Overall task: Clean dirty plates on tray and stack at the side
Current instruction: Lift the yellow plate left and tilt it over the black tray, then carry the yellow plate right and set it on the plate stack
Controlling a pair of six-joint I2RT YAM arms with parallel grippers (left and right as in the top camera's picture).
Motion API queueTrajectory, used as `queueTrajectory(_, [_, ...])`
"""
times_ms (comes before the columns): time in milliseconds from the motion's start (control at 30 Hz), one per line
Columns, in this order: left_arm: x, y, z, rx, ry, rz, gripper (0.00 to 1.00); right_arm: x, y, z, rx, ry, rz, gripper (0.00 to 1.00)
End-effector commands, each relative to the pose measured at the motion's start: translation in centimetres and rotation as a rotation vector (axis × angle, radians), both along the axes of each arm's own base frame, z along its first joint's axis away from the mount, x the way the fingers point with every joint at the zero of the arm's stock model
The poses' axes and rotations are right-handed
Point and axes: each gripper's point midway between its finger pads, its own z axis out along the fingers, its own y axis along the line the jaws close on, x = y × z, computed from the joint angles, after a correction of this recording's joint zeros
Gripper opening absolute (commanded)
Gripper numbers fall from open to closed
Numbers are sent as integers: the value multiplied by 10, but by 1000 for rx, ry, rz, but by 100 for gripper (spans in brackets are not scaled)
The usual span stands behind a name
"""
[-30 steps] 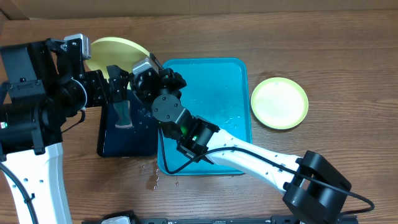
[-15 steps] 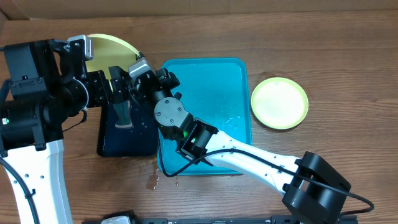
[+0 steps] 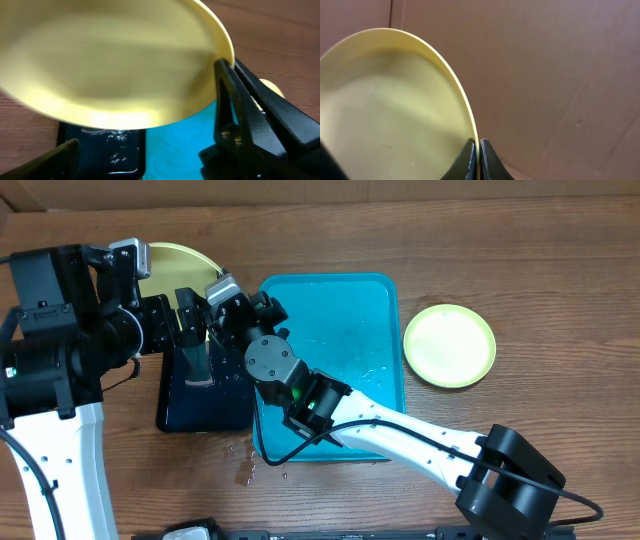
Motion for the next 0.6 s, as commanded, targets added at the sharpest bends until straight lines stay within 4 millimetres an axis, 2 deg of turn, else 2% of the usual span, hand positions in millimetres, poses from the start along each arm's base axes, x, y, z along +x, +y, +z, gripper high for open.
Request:
queueTrajectory(0, [4,-9,-14,-10,39,-46,100,-14,-2,47,68,-40,13,4])
queueTrajectory(67, [4,-9,-14,-11,39,-46,100,6,-35,37,108,12,-161,4])
queueTrajectory(167, [4,-9,-14,-11,39,-46,100,22,-58,26,102,49,-266,4])
queueTrajectory(233, [4,-9,-14,-11,39,-46,100,29,-66,15,75,83,-287,4])
queueTrajectory(433, [4,-9,-14,-11,39,-46,100,27,-66,-1,11,124,-290,4])
queueTrajectory(567, [14,-8,-6,-33,-2,-14,100,26,-68,-15,-35,163,-295,4])
